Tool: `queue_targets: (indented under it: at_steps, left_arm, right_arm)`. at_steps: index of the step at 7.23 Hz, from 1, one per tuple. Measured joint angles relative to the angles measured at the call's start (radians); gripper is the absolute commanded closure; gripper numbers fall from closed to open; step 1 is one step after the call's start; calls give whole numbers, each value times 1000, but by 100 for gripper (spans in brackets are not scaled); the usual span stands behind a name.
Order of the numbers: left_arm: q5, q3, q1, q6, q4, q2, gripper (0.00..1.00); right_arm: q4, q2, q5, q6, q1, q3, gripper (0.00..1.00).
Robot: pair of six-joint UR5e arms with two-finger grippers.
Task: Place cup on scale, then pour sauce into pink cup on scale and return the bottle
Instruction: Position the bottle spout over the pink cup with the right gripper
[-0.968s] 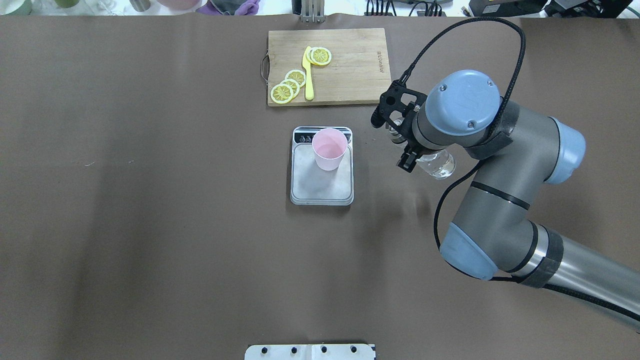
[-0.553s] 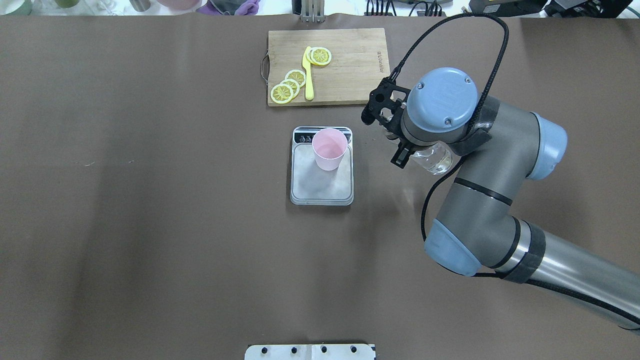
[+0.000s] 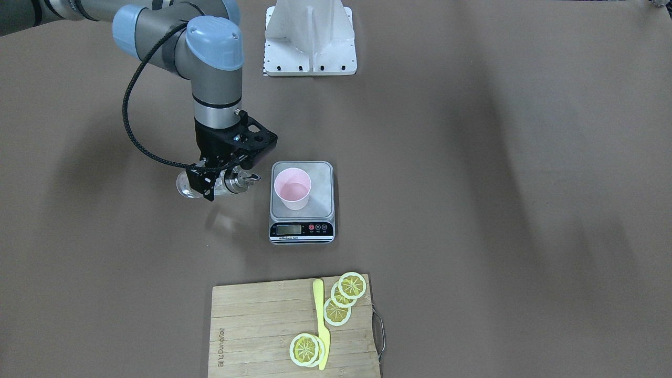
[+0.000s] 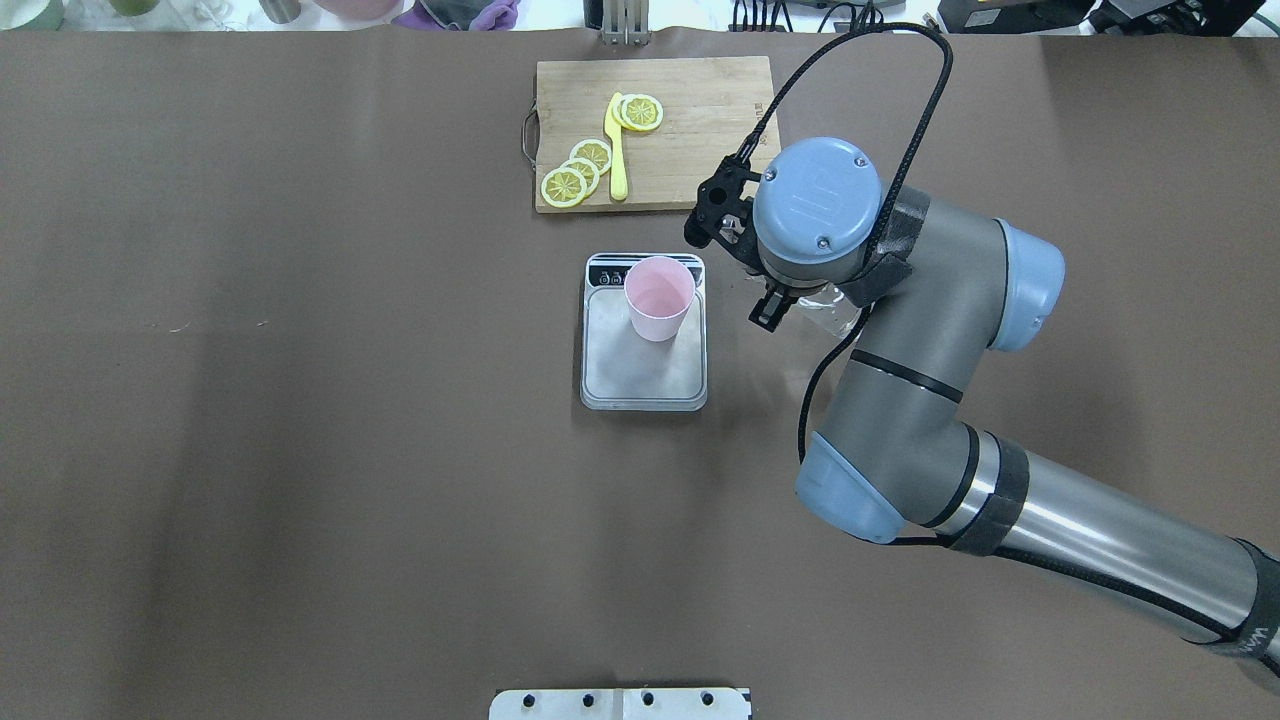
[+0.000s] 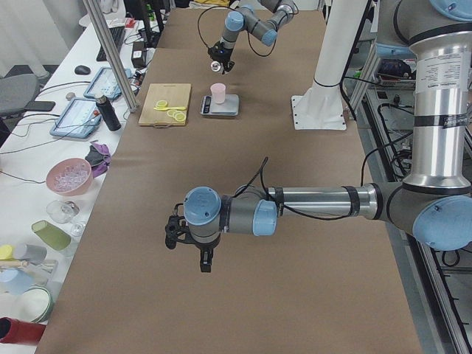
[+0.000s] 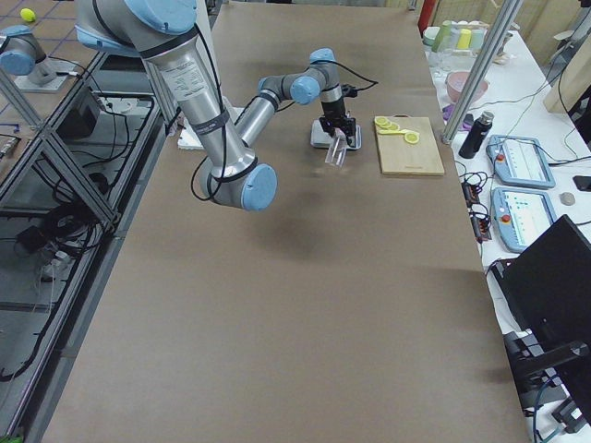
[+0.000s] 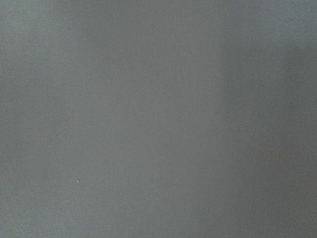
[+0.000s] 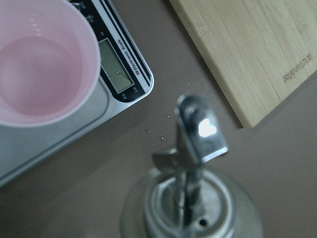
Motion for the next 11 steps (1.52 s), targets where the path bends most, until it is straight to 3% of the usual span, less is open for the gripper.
queue_targets:
  at_steps: [6, 11]
  left_arm:
    - [6, 10, 1, 12, 10, -3, 0]
    - [69, -15, 7, 44, 174, -36, 0]
  right_arm:
    - [-106, 30, -70, 10, -46, -12, 88]
    - [-137, 77, -83, 14, -53, -61, 88]
